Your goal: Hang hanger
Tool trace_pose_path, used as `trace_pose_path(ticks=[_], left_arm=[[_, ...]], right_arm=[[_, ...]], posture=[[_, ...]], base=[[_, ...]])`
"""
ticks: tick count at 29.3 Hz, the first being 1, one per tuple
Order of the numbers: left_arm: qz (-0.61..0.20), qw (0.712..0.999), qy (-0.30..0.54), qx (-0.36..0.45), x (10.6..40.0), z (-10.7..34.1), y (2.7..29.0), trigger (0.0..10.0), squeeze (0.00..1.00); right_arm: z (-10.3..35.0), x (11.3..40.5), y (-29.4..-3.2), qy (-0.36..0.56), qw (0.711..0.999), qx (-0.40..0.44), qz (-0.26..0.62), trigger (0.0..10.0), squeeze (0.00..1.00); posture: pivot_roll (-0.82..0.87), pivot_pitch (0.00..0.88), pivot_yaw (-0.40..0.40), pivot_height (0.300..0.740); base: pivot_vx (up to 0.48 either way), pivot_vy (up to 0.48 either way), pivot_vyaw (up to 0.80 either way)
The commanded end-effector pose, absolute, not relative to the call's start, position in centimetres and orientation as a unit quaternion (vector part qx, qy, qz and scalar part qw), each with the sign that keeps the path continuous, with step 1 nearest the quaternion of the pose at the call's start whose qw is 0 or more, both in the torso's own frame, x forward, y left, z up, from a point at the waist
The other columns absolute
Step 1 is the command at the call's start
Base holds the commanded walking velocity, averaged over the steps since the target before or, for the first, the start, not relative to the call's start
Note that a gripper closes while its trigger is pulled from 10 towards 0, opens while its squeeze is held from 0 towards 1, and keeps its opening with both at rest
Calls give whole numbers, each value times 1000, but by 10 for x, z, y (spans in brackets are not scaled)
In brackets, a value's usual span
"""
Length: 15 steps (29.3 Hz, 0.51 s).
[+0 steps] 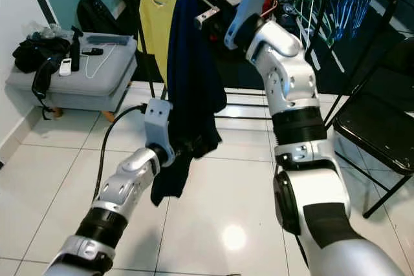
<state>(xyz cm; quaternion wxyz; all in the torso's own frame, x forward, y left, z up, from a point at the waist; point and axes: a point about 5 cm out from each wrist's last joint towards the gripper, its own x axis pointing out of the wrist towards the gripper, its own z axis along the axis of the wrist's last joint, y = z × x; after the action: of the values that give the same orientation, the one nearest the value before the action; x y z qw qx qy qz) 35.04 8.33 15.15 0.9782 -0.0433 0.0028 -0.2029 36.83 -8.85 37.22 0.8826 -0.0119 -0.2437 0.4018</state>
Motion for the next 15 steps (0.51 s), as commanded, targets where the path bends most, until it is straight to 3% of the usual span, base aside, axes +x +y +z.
trace_pose_path(ticks=[1, 15], left_arm=[[-195, 979, 8, -50, 351, 146, 84, 0, 0], [-161, 986, 18, -30, 350, 139, 100, 0, 0]], right_arm=[[376, 364, -86, -254, 875, -11, 411, 0, 0], [374, 363, -84, -252, 874, -11, 415, 0, 0]], posture=[[-86, 111, -77, 740], [-81, 105, -80, 740]], base=[[0, 0, 0], [0, 0, 0]])
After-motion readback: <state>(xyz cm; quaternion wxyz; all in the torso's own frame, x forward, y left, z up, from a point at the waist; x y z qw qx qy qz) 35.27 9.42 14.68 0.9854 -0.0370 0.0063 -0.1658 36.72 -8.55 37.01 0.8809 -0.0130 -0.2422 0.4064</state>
